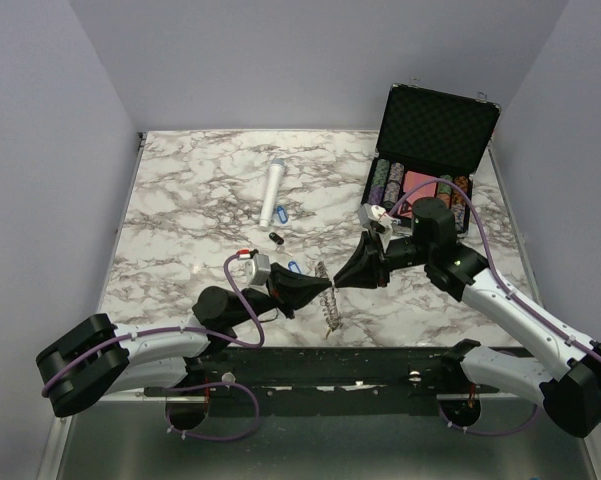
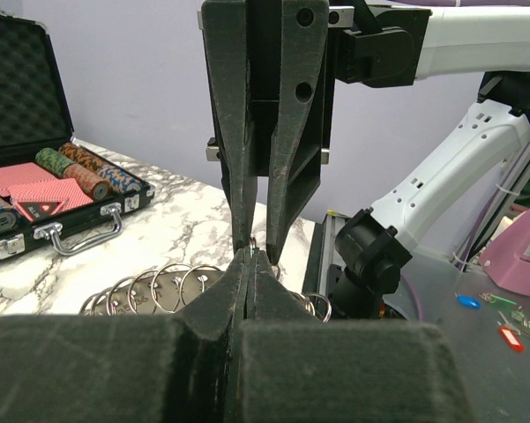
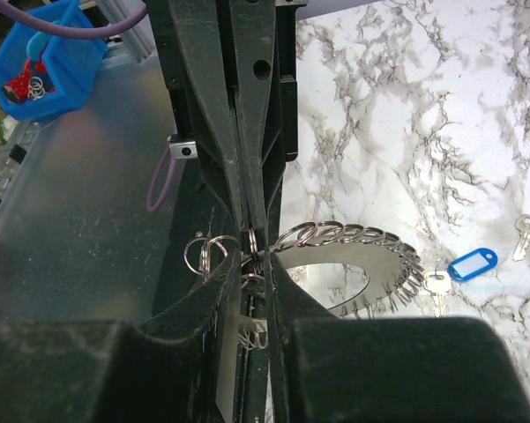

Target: Put the keys on the keyring

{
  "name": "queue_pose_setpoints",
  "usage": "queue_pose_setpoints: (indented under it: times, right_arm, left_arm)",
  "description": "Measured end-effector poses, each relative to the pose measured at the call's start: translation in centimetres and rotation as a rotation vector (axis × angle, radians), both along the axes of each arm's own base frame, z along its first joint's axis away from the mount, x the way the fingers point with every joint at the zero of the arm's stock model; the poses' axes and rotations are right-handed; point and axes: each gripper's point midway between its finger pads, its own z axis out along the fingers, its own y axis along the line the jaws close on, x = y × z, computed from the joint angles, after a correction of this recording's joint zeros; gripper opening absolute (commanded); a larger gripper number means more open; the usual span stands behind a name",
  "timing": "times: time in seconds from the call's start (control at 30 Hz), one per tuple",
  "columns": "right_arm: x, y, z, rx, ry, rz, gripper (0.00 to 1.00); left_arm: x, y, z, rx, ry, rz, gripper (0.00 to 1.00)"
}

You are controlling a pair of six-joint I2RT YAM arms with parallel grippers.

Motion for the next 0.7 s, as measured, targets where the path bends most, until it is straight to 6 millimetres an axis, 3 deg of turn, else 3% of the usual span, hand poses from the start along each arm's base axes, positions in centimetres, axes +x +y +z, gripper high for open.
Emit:
queue_pose_setpoints:
  times: [0.2,0.43,0.7]
  right_arm:
    - [0.00,0.17,0.23,0.018,0.011,0.000,0.14]
    - [-0.03,0.29,0.12,0.022,0.025,0.000,0.23]
    - [-0.14,0.21,-0.34,0.010,0.017,0.005,0.23]
  left_arm:
    - [0.01,0.00,0.00,-0.001,0.003,-0.001,0.00]
    - [0.10,-0.15,-0.40,0.009,0.014,-0.003,0.00]
    - [0.07,-0.10,-0.27,0.004,0.014,-0.003,0.00]
